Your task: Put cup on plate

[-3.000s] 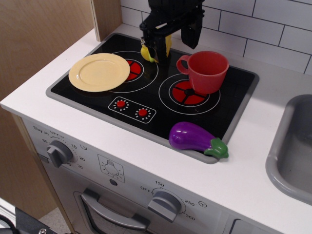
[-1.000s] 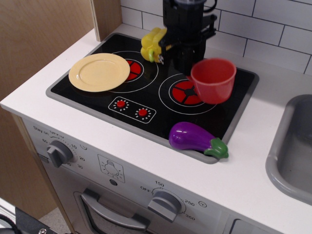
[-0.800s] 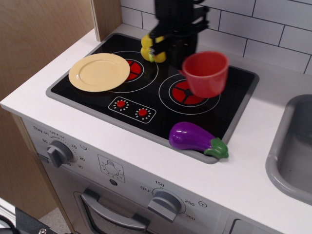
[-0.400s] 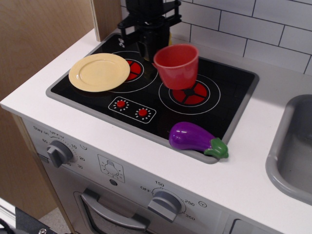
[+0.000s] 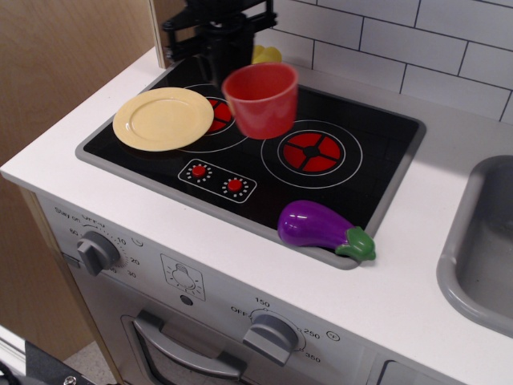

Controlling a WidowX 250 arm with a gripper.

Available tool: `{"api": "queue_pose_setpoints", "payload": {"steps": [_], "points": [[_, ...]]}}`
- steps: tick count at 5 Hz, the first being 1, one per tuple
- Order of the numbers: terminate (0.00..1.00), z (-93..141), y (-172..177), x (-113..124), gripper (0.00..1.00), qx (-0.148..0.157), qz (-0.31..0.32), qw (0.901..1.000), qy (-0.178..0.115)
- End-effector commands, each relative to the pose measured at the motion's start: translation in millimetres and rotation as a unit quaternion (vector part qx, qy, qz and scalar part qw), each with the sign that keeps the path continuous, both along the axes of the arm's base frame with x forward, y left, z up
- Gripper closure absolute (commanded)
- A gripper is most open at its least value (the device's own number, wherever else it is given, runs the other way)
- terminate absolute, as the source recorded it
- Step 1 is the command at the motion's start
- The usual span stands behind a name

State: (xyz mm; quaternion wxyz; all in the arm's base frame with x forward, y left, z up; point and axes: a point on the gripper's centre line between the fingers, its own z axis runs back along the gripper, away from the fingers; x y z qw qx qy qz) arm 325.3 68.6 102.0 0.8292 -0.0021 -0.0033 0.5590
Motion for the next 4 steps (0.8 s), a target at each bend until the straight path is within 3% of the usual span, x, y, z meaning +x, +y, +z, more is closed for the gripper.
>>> {"api": "queue_pose_setpoints", "payload": {"steps": [1,4], "points": [[0.0,16,31,-2,1.0,0.038,-0.004,0.9983,-0.045],[0.0,-7,76,14,1.0,0.082,0.014,0.9953,-0.05]]}}
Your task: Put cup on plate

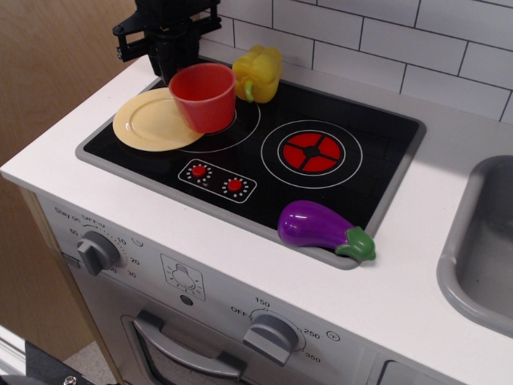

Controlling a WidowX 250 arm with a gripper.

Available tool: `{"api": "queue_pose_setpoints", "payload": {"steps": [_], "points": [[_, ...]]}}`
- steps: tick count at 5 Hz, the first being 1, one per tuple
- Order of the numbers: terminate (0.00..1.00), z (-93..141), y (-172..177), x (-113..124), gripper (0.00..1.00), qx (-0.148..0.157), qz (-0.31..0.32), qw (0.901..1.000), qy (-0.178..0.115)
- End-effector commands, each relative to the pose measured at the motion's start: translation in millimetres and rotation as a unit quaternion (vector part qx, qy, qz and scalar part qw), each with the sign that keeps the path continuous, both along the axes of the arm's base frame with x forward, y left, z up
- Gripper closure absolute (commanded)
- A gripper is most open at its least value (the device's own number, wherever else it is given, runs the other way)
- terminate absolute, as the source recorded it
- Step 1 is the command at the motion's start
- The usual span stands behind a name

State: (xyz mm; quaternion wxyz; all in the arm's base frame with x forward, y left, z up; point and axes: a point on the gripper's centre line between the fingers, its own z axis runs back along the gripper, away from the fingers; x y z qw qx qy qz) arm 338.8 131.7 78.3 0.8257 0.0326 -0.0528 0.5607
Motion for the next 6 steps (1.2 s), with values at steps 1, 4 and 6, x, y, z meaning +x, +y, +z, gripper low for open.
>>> {"api": "queue_pose_setpoints", "payload": {"steps": [1,4,6], "points": [[0.0,19,14,-9,1.0,0.025,-0.01,0.9992,-0.03],[0.0,16,25,-11,1.0,0.023,-0.014,0.9992,-0.031],[1.0,18,29,-6,1.0,0.024,-0.011,0.9992,-0.031]]}}
